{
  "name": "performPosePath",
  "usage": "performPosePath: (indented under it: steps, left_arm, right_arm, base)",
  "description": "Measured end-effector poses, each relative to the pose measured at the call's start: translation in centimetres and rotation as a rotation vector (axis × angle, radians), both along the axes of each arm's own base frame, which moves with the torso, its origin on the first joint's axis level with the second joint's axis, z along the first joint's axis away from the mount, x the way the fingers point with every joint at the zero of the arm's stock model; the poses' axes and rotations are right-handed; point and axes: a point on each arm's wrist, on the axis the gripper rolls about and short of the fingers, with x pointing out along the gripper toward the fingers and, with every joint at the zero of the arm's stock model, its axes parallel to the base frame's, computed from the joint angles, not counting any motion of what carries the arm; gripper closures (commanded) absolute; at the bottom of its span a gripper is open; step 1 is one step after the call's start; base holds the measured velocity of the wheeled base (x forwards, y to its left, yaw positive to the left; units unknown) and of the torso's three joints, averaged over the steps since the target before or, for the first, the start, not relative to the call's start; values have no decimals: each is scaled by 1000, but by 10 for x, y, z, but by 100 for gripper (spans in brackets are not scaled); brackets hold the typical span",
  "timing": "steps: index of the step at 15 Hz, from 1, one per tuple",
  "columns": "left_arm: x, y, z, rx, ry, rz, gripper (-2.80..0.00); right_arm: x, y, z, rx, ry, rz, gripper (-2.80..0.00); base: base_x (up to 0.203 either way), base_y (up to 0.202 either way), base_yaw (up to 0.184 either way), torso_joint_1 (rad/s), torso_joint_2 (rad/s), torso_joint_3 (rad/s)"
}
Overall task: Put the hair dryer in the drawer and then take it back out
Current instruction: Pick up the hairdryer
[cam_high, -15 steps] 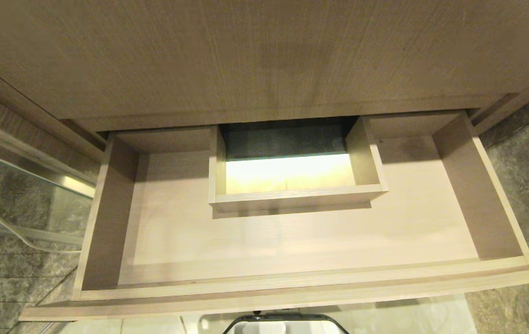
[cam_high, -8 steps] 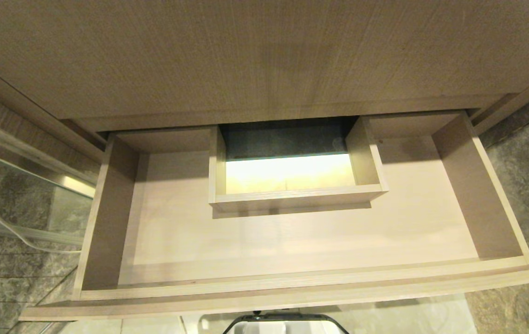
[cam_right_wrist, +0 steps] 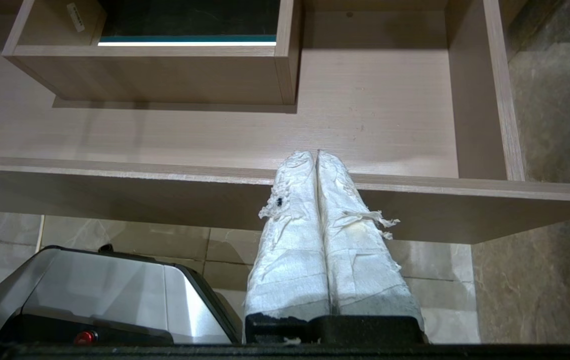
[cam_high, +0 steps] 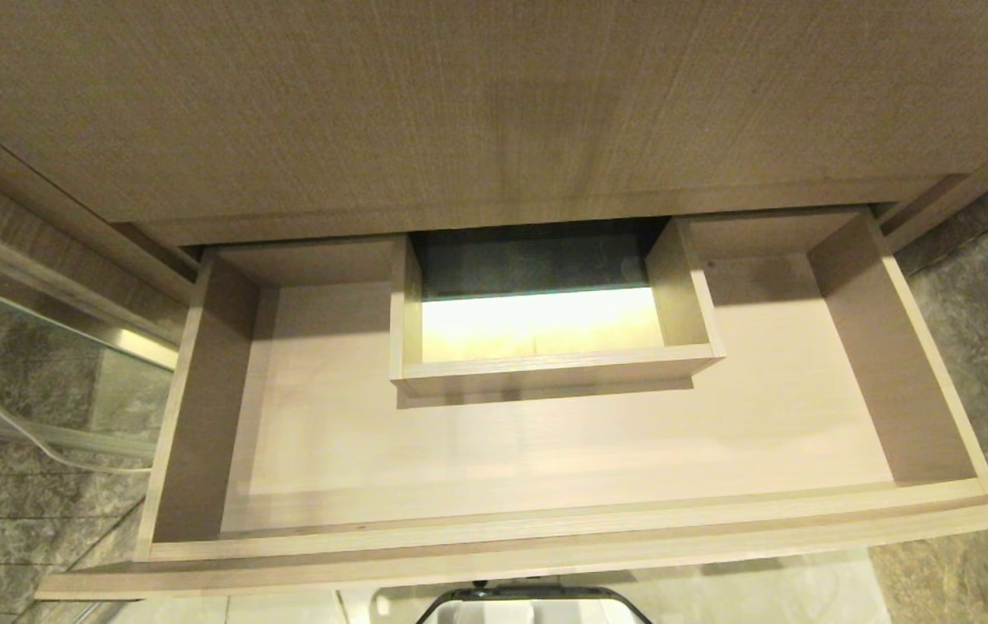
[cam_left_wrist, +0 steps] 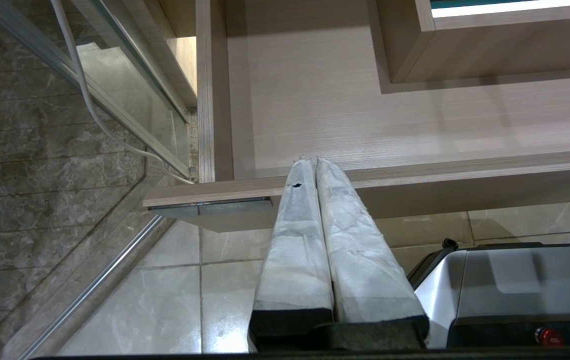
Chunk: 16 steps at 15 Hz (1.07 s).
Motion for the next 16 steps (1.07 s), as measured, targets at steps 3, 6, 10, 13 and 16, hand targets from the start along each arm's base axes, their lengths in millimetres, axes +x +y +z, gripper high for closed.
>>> performPosePath:
  steps: [3,6,10,13,16]
  left_arm:
    - [0,0,0,0,0,0,0]
    - [0,0,0,0,0,-1,0]
    - [0,0,0,0,1,-1,0]
    - [0,0,0,0,1,0,0]
    - [0,0,0,0,1,0,0]
  right_arm:
    - [0,0,0,0,0,-2,0]
    - [0,0,0,0,0,-1,0]
    - [0,0,0,-1,2,-1,0]
    - [0,0,0,-9,1,1,0]
    - [0,0,0,-14,2,2,0]
  base:
    - [0,0,0,0,0,0]
    - [0,0,0,0,0,0]
    - [0,0,0,0,0,0]
    - [0,0,0,0,0,0]
    - [0,0,0,0,0,0]
